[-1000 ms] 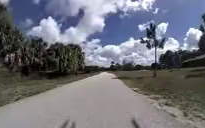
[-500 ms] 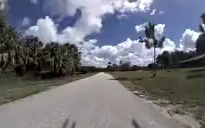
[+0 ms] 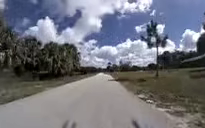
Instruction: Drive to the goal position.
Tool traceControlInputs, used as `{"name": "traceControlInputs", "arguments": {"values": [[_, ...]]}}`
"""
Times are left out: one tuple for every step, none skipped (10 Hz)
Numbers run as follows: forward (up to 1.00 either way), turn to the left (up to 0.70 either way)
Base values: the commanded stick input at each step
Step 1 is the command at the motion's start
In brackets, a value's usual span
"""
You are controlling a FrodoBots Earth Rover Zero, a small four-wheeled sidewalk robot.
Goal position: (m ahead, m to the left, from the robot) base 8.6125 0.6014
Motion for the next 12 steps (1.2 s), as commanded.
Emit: {"name": "traceControlInputs", "arguments": {"values": [[0.7, 0.0], [0.7, 0.0], [0.7, 0.0], [0.7, 0.0], [0.7, 0.0], [0.7, 0.05], [0.7, 0.32], [0.7, 0.35], [0.7, 0.35], [0.7, 0.2], [0.7, 0.02], [0.7, 0.0]]}}
